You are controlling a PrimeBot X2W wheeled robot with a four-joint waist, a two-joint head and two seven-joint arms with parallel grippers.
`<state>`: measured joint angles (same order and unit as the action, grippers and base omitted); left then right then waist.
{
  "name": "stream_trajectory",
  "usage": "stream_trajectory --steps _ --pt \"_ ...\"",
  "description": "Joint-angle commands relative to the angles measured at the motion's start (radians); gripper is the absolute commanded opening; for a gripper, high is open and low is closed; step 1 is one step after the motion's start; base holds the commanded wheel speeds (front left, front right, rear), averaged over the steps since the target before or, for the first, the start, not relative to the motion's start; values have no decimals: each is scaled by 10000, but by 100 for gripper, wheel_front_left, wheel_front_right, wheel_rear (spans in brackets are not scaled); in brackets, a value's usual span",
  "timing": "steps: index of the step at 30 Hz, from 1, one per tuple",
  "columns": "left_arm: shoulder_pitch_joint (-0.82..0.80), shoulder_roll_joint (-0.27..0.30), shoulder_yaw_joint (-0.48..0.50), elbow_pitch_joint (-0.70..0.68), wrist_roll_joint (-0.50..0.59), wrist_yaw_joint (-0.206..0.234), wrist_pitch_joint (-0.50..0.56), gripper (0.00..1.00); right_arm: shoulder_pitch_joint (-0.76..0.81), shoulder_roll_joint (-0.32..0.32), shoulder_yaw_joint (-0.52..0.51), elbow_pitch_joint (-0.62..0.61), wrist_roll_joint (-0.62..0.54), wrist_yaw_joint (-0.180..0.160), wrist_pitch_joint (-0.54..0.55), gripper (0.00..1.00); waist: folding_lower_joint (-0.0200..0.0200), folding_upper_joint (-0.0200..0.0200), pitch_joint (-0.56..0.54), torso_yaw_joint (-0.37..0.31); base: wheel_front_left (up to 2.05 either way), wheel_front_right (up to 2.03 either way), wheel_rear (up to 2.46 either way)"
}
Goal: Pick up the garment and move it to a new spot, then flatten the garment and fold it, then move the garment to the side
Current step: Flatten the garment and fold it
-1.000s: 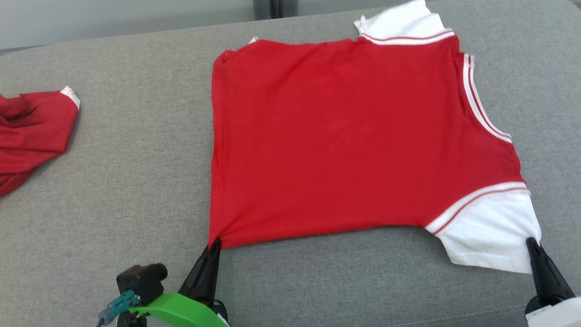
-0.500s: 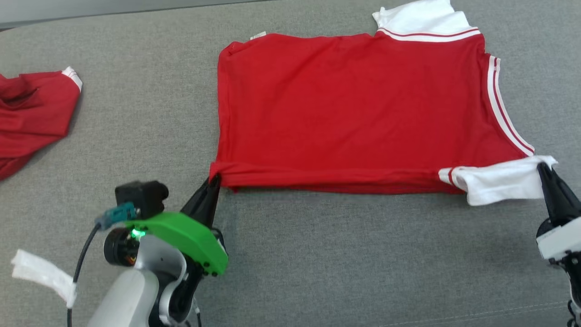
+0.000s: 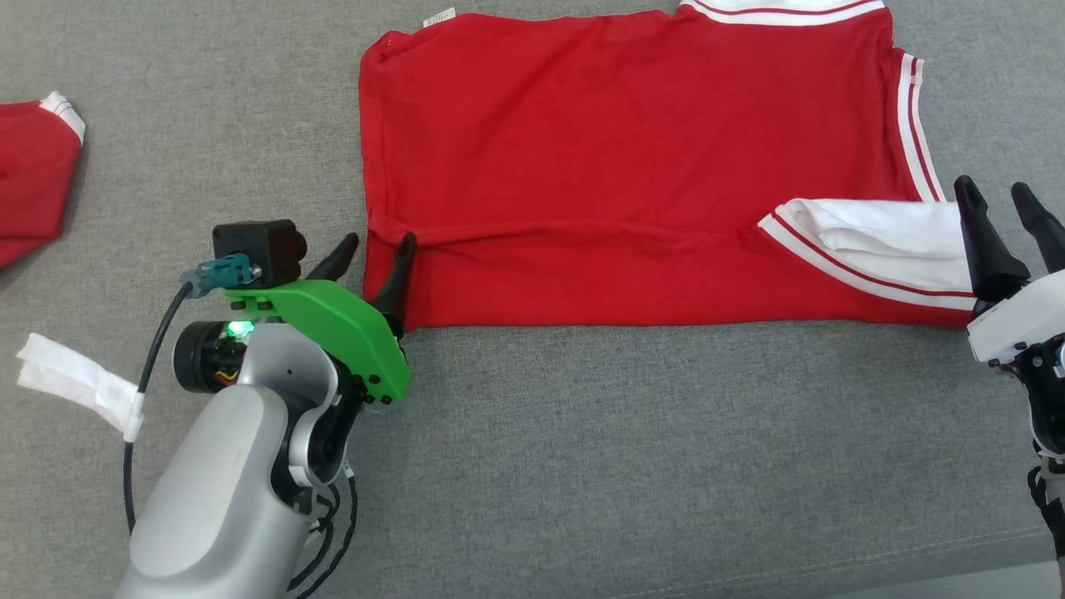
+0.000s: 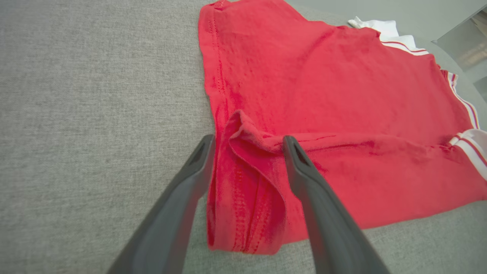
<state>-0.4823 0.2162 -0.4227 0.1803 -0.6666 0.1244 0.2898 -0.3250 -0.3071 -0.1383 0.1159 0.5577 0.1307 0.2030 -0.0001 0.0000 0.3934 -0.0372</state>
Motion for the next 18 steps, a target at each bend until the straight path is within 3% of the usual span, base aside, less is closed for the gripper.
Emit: stream_trajectory --steps 1,10,18 --pt "94 155 75 -83 120 68 -172 100 157 -60 42 -82 -113 0 -124 100 1 0 -4 -65 0 0 0" --pt "1742 658 -243 -1613 247 352 -104 100 2049 -934 120 -845 -1264 -2 66 100 1 0 -112 -97 0 0 0" --pt "1424 786 -483 -1042 692 492 50 100 1682 -1049 428 -244 -2139 -6 597 100 1 0 144 -183 0 0 0"
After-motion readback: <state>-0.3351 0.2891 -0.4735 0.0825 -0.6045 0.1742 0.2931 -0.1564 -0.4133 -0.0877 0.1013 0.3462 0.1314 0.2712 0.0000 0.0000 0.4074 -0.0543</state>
